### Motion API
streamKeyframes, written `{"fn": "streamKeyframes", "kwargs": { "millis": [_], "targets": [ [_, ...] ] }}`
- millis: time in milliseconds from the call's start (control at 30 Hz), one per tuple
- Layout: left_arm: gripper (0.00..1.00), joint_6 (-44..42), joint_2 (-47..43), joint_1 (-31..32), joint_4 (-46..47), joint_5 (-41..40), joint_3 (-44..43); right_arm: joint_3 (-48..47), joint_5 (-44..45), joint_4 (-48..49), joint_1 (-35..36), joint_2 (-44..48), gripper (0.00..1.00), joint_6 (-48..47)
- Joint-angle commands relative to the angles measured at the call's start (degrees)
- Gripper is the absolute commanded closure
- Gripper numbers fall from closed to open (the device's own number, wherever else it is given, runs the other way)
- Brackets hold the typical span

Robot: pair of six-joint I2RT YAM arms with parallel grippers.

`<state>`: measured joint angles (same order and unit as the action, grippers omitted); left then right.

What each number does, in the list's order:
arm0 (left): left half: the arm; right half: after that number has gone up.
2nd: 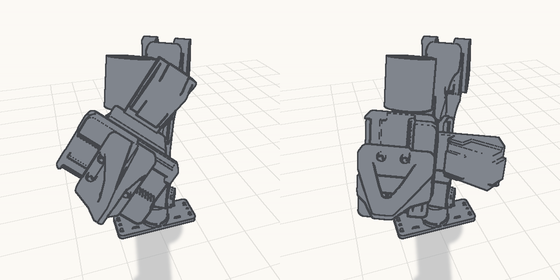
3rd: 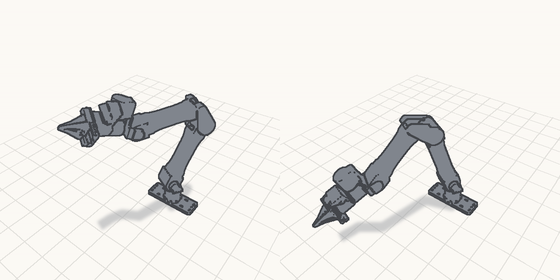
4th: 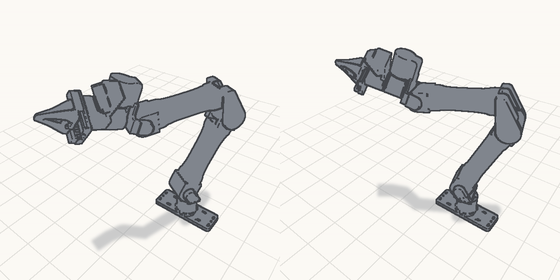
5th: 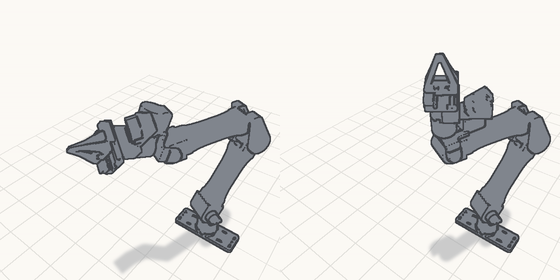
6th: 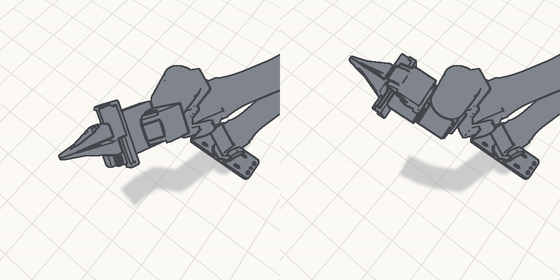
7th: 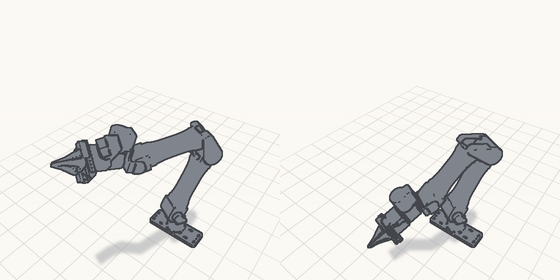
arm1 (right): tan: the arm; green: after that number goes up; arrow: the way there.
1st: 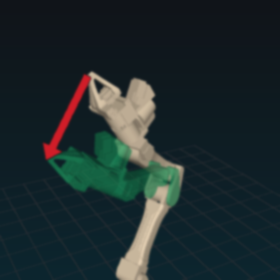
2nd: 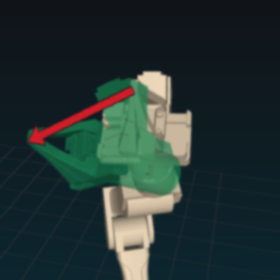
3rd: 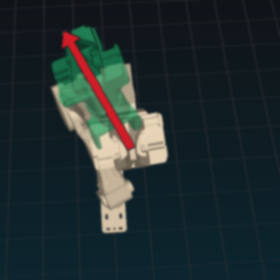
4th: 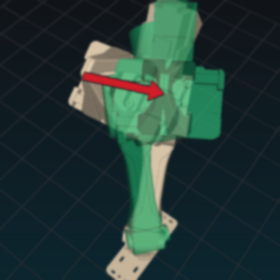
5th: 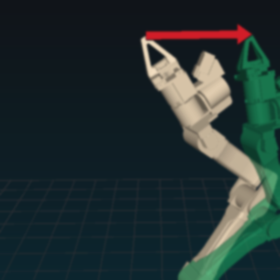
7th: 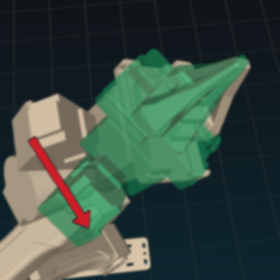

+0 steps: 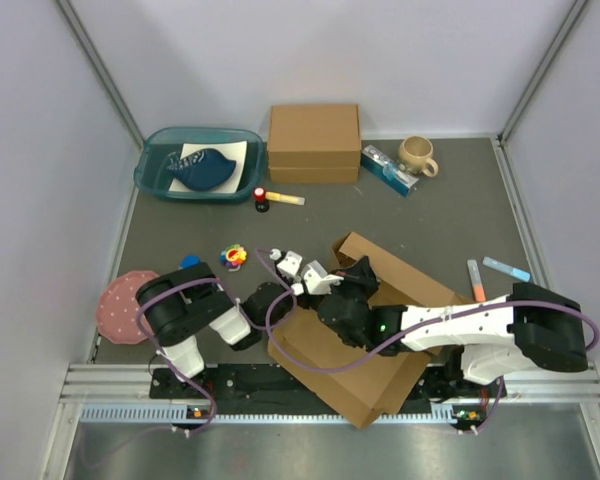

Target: Fold the paper box

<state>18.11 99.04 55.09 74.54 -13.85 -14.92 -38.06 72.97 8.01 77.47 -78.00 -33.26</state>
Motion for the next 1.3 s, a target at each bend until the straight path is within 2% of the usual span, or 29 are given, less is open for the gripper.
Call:
{"fn": "streamKeyframes", "kwargs": {
  "millis": [0,33,767,867,967,1000,1033,1133,1267],
  "targets": [
    [0.14,-0.9,1.9,0.2,21.1,1.6,-4.1,0.9,-6.6,-6.2,0.4,-1.9,1.00,7.0],
    [0.01,-0.8,2.1,0.1,21.2,1.1,-4.4,0.9,-6.8,-6.3,0.4,-1.8,1.00,6.9],
    [0.04,-2.0,3.2,-4.3,21.2,8.1,-13.6,0.3,-8.8,-7.5,0.4,-1.6,1.00,9.3],
    [0.12,-1.3,5.0,-5.0,21.2,8.7,-15.0,0.2,-9.8,-7.7,0.4,-1.5,1.00,9.8],
    [0.27,-0.7,6.1,-5.6,21.2,9.7,-15.5,0.0,-10.3,-7.9,0.4,-1.2,1.00,10.3],
    [0.33,-0.8,6.3,-5.9,21.2,10.1,-15.7,0.0,-10.4,-7.9,0.5,-0.9,1.00,10.4],
    [0.45,-1.0,6.3,-6.0,21.1,10.2,-15.6,-0.1,-10.7,-7.9,0.4,-0.8,1.00,10.6],
    [0.67,-1.8,6.1,-6.1,21.2,9.7,-14.9,-0.5,-10.7,-9.3,0.4,-0.3,1.00,10.9],
    [0.83,-3.3,4.8,-6.2,20.4,10.2,-14.0,-1.1,-10.3,-9.7,0.5,0.2,1.00,11.5]
  ]
}}
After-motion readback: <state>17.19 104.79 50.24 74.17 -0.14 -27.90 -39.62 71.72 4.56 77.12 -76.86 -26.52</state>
